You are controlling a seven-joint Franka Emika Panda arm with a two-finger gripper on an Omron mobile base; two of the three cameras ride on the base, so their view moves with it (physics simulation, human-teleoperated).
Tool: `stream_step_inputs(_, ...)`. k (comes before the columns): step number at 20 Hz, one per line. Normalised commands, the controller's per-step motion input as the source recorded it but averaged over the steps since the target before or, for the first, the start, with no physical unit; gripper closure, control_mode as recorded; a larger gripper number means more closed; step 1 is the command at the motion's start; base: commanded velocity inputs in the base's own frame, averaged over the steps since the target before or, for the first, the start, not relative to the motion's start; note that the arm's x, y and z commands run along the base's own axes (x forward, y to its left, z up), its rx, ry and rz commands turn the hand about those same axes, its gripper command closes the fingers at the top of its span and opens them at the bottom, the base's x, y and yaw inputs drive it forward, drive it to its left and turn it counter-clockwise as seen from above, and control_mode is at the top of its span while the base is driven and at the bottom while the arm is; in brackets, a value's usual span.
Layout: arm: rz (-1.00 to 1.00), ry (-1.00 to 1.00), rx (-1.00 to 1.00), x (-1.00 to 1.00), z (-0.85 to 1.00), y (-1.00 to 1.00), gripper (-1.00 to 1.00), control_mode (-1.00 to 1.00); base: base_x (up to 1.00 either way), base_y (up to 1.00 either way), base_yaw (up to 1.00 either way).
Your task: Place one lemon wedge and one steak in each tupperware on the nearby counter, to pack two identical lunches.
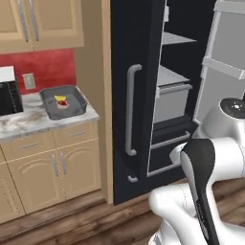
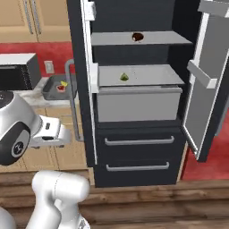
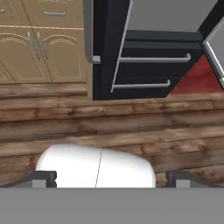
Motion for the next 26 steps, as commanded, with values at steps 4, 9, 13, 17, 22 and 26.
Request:
stream_step_inputs(4, 0.00, 0.00, 0.00, 0.00, 0.00, 0.00, -1.00, 1.00, 0.20, -0.99, 0.11)
stream_step_inputs(9, 0.00, 0.00, 0.00, 0.00, 0.00, 0.00, -1.00, 1.00, 0.23, -0.83, 0.16)
stream_step_inputs(13, 0.00, 0.00, 0.00, 0.00, 0.00, 0.00, -1.00, 1.00, 0.35, -0.47, 0.18)
stream_step_inputs(17, 0.00, 0.00, 0.00, 0.00, 0.00, 0.00, -1.00, 1.00, 0.55, -0.13, 0.16)
stream_step_inputs(22, 0.00, 0.00, 0.00, 0.00, 0.00, 0.00, -1.00, 1.00, 0.77, -0.02, 0.15)
stream_step_inputs(26, 0.00, 0.00, 0.00, 0.00, 0.00, 0.00, -1.00, 1.00, 0.59, -0.36, 0.06)
